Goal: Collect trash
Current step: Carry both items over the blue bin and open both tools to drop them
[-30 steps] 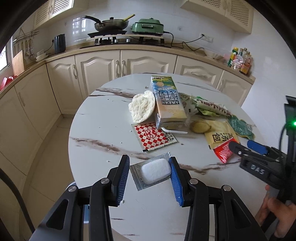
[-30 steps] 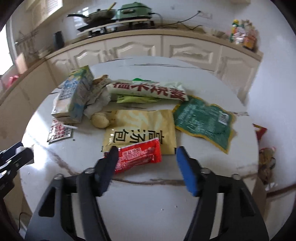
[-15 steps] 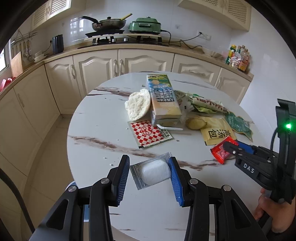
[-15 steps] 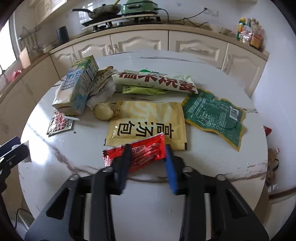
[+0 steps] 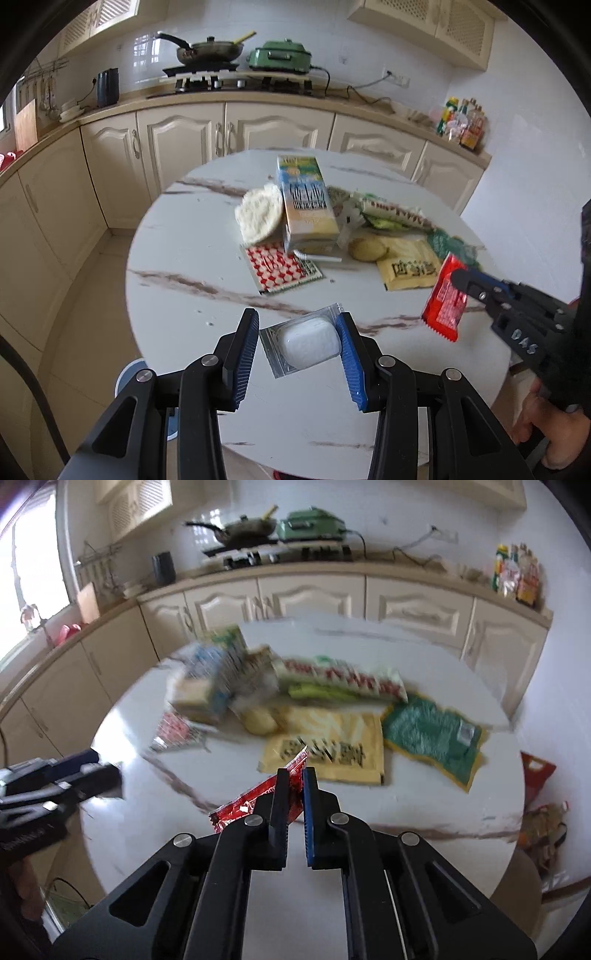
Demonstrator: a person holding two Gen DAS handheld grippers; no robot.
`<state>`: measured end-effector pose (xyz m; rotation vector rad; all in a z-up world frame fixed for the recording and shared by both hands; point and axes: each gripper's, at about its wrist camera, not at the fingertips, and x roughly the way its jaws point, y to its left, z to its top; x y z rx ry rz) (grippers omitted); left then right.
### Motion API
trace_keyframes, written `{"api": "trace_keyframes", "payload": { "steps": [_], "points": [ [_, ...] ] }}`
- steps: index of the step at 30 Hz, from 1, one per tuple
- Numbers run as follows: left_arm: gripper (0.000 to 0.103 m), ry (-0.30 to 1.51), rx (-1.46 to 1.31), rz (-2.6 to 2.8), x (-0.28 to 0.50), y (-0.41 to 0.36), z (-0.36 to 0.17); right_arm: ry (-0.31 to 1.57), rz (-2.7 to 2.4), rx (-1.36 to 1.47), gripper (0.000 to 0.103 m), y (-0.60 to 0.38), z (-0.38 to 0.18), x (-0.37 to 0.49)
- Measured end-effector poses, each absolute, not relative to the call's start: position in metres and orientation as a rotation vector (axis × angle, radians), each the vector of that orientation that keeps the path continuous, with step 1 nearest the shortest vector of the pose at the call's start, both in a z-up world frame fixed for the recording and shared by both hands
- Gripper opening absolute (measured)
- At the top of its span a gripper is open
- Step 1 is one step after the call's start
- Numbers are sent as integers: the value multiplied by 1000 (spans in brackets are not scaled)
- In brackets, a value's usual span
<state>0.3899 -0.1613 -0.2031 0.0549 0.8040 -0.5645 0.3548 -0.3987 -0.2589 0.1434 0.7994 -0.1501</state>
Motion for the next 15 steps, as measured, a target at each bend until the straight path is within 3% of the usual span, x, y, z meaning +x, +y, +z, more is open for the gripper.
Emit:
{"api": "trace_keyframes", "payload": {
  "steps": [7,15],
  "points": [
    [39,700,32,-455,386,-99,-172,663,14,28,7,-317,-197,372],
    [39,663,5,-177,395,25,-177,635,250,-98,8,-178,-211,419]
  ]
}}
